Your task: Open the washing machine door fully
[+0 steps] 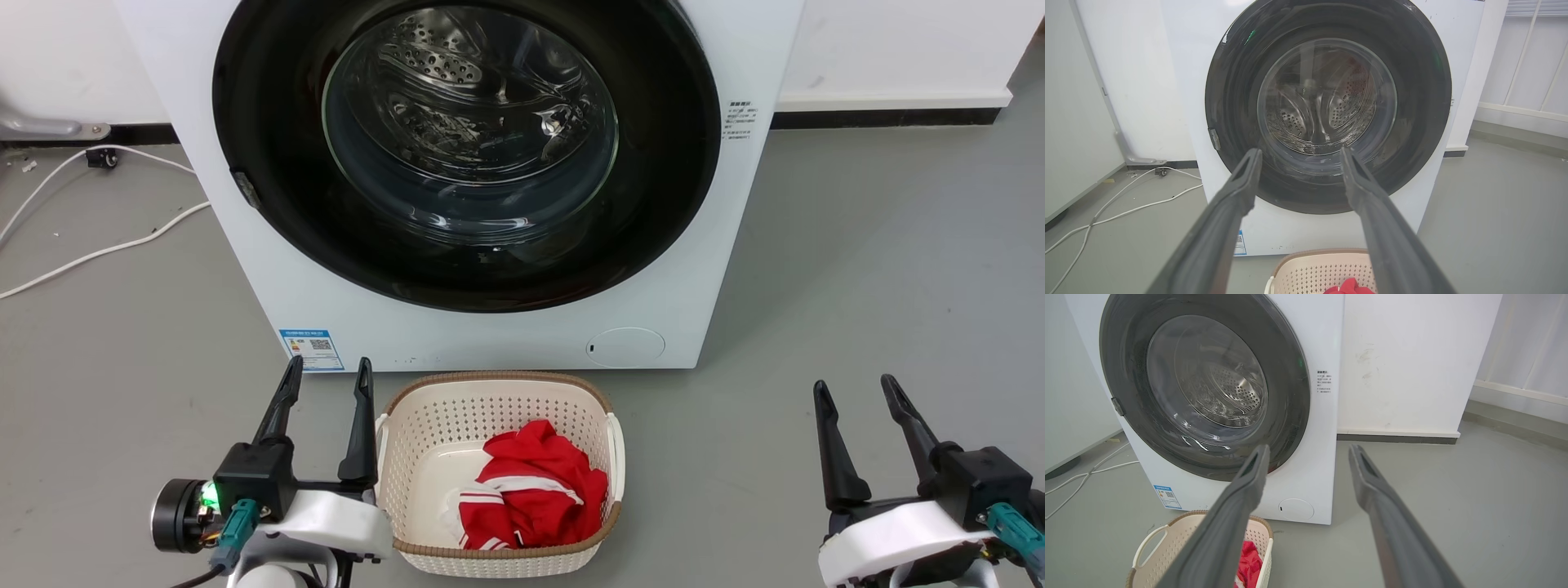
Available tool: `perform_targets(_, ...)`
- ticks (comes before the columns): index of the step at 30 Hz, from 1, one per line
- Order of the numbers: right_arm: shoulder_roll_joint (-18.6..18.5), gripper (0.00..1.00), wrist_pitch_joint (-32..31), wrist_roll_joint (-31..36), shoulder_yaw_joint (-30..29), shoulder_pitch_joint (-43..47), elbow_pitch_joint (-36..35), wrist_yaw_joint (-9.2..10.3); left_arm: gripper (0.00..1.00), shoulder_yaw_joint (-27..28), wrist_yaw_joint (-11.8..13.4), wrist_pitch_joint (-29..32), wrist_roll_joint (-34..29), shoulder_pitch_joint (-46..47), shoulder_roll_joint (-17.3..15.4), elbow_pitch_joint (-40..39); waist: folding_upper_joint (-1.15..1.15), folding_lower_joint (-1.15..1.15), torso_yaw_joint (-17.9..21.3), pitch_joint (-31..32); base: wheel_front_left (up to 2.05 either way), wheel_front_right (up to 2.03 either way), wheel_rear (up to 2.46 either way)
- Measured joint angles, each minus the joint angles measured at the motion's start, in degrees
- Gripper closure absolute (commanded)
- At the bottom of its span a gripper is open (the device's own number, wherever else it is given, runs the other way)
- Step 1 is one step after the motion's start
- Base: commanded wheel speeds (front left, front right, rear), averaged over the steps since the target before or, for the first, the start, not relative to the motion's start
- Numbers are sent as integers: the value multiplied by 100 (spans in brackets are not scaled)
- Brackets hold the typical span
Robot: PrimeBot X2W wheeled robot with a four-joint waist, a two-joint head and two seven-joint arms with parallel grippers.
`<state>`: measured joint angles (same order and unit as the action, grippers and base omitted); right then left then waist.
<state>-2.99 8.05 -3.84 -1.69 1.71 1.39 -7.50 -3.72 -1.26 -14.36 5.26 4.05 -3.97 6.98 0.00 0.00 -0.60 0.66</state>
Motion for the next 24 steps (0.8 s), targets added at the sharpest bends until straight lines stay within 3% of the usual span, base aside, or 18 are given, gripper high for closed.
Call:
perform_targets(7,1,0,34,191,7,11,-19,0,0,-2,25,-55,-235,-1,24,1,0,0,-7,-9,0,0,0)
perform_targets(23,2,0,33,-75,13,12,67,0,0,36,-24,-64,-201,-4,60,89,0,0,4,1,0,0,0)
perform_targets(24,2,39,33,-78,19,12,71,0,0,40,-24,-64,-205,-4,62,90,0,0,4,1,0,0,0)
